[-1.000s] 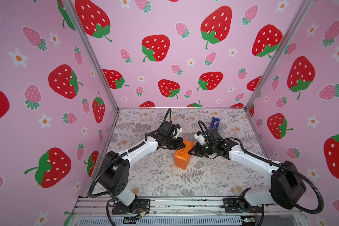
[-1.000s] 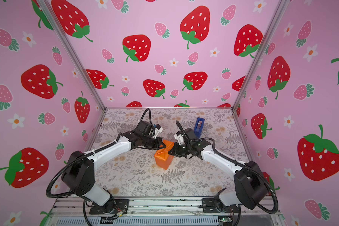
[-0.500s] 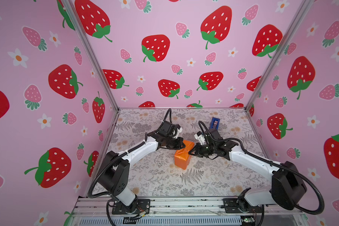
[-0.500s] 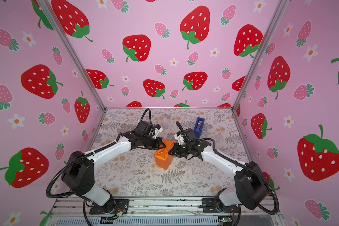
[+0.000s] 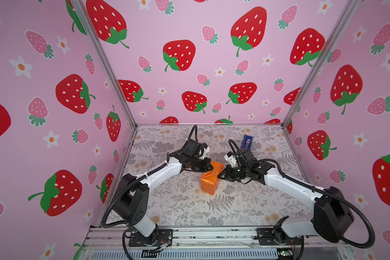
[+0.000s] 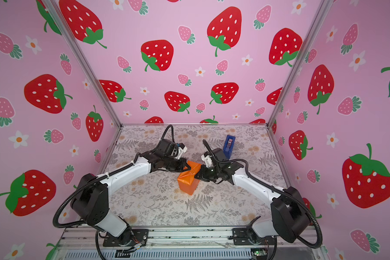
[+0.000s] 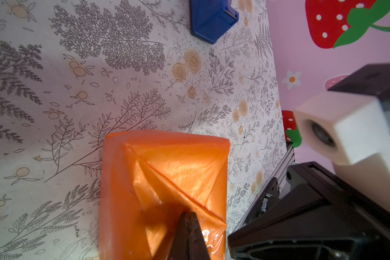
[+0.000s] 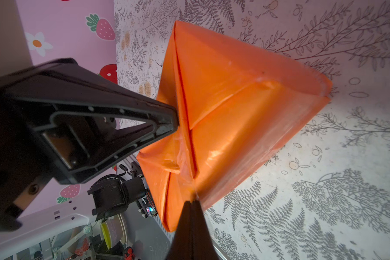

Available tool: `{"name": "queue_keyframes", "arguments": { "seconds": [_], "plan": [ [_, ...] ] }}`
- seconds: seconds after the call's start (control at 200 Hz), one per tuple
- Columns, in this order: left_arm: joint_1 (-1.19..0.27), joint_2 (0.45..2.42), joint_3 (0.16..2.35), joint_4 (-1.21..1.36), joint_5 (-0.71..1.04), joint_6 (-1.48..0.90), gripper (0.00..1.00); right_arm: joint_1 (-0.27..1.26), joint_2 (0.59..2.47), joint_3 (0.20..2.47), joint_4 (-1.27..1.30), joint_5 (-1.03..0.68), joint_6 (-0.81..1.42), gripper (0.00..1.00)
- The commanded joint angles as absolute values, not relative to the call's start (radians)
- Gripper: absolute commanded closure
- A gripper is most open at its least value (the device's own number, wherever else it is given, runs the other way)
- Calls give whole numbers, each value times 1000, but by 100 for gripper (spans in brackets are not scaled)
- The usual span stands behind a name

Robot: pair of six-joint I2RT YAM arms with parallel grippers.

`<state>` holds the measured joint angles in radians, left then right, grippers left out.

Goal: Wrap the gift box in paper

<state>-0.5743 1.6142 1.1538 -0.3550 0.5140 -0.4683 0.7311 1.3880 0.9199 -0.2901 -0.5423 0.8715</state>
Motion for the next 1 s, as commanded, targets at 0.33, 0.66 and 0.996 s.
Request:
{"name": "queue_keyframes", "arguments": {
  "seconds": [0.33, 0.66, 0.996],
  "plan": [
    [-584, 1644, 1131, -471, 466, -461, 100, 739, 1407, 865, -207, -566, 914, 100],
    [-584, 1645, 1128, -472, 465, -464, 100, 741, 1427, 808, -128, -585, 929, 100],
    [-584, 1633, 1127, -491, 437, -459, 100, 738, 1373, 820, -227, -499, 926, 100]
  ]
}}
